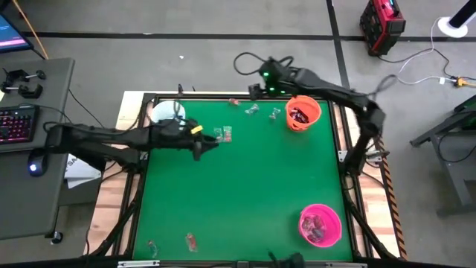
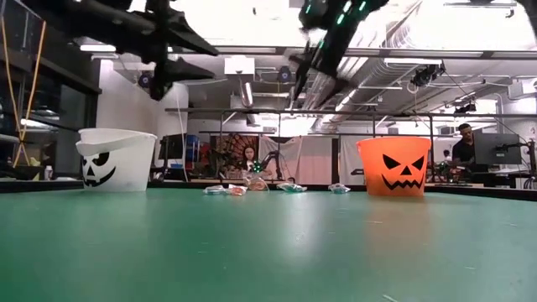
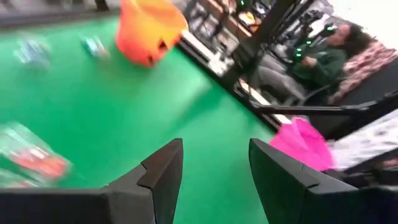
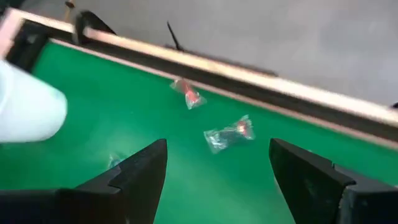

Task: Sort candy by brand, put in halloween buckets
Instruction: Put the blue gummy into the pink bucket

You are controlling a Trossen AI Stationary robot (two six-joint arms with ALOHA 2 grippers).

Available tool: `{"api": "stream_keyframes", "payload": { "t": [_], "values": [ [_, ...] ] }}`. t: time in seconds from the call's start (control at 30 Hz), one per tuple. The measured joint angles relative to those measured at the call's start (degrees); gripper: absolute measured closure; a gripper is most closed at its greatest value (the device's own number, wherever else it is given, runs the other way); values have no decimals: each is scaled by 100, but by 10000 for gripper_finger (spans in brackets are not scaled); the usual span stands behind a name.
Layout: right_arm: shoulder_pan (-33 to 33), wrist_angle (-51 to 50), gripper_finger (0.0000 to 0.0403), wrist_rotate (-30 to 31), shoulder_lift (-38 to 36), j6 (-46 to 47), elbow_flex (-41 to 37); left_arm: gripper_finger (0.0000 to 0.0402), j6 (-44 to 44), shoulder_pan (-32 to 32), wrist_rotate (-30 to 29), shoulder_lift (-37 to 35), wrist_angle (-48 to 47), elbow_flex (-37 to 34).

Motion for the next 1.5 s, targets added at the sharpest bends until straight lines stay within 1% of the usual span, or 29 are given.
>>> {"api": "stream_keyframes", "payload": {
  "t": [0.07, 0.13, 0.3, 0.37, 0.47, 0.63, 0.8, 0.93, 1.1, 1.37, 1.43, 1.5],
  "values": [
    [-85, 190, 128, -258, 440, 270, 0, 230, 547, 39, -165, -234, -53, -2],
    [-143, 389, 128, -489, 840, 638, 0, 230, 1056, 83, -187, -379, -44, -2],
    [-198, 648, 128, -900, 1663, 1774, 0, 230, 1887, 113, -199, -468, -59, -2],
    [-197, 678, 128, -1028, 1891, 2232, 0, 230, 2218, 113, -198, -459, -78, -2],
    [-194, 839, 130, -1061, 2083, 2839, 0, 230, 2486, 113, -177, -437, -110, -2],
    [-196, 889, 152, -859, 2146, 3576, 0, 230, 2625, 230, -163, -441, -103, -2],
    [-329, 606, 186, -923, 2146, 3942, 2, 230, 2706, 455, -146, -441, -149, -2],
    [-443, 641, 207, -896, 2146, 4225, 2, 230, 2906, 615, -134, -441, -184, -2],
    [-558, 709, 214, -953, 2183, 4405, 2, 230, 2971, 758, -134, -441, -362, -2],
    [-592, 1188, 215, -1558, 2580, 4744, 22, 230, 2971, 874, -134, -441, -619, -2],
    [-578, 1160, 216, -1489, 2601, 4750, 25, 230, 2952, 878, -134, -441, -647, -2],
    [-568, 1159, 228, -1432, 2591, 4611, 24, 230, 2918, 880, -131, -441, -663, -2]
  ]
}}
